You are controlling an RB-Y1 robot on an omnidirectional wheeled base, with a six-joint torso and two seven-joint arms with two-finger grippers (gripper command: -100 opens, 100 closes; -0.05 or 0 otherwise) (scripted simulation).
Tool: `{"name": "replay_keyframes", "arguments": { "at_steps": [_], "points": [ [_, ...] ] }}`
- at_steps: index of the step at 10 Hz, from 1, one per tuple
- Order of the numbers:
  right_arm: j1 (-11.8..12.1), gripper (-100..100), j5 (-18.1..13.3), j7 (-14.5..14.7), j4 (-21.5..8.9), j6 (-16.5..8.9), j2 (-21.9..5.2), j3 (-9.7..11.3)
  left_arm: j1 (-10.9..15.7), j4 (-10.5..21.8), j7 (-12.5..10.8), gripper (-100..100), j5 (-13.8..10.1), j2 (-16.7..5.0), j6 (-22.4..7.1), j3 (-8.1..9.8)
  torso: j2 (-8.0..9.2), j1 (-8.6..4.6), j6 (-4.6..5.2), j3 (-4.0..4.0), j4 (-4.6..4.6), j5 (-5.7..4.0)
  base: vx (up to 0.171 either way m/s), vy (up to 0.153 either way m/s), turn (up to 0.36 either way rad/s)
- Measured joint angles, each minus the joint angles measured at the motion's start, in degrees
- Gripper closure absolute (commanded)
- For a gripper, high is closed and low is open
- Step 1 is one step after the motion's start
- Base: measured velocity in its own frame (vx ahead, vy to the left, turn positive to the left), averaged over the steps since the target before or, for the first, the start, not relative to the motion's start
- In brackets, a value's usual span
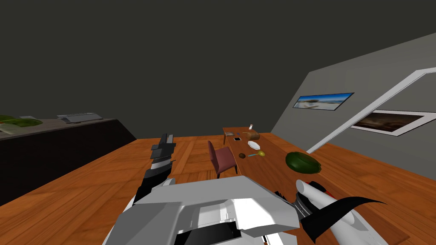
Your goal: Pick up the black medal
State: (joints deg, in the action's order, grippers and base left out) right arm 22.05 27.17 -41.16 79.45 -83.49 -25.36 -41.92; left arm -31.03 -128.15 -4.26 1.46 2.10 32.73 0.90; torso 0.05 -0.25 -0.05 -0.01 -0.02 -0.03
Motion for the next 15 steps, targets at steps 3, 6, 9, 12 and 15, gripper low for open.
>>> {"name": "replay_keyframes", "arguments": {
  "at_steps": [3, 6, 9, 12, 15],
  "points": [
    [-0.01, -100, 0.0, -0.01, 0.0, -0.01, 0.0, 0.0, 0.0, 0.0, 0.0, 0, 0.0, 0.0, 0.0, 0.0, 0.0, 0.0, 0.0, 0.0, 0.0, 0.0, 0.0, -0.002, 0.005],
    [-0.01, -100, 0.0, -0.01, 0.0, -0.01, 0.0, 0.0, 0.0, 0.0, 0.0, 0, 0.0, 0.0, 0.0, 0.0, 0.0, 0.01, 0.0, 0.0, 0.0, 0.0, 0.0, 0.002, -0.005],
    [-0.19, -100, -0.11, -0.38, -0.11, -0.13, -0.01, -0.04, 0.0, 0.0, 0.0, 0, 0.0, 0.0, 0.0, 0.0, 0.0, -0.04, -0.01, 0.0, 0.0, -0.01, -0.001, -0.011, 0.032],
    [-0.24, -100, -0.13, -0.44, -0.16, -0.13, -0.03, -0.05, 0.0, 0.0, 0.0, 0, 0.0, 0.0, 0.0, 0.0, 0.0, 0.03, 0.0, 0.0, 0.0, 0.01, 0.0, 0.0, 0.0],
    [-0.24, -100, -0.13, -0.44, -0.15, -0.13, -0.03, -0.05, 0.0, 0.0, 0.0, 0, 0.0, 0.0, 0.0, 0.0, 0.0, 0.03, 0.0, 0.0, 0.0, 0.01, 0.0, 0.003, -0.009]
  ]
}}
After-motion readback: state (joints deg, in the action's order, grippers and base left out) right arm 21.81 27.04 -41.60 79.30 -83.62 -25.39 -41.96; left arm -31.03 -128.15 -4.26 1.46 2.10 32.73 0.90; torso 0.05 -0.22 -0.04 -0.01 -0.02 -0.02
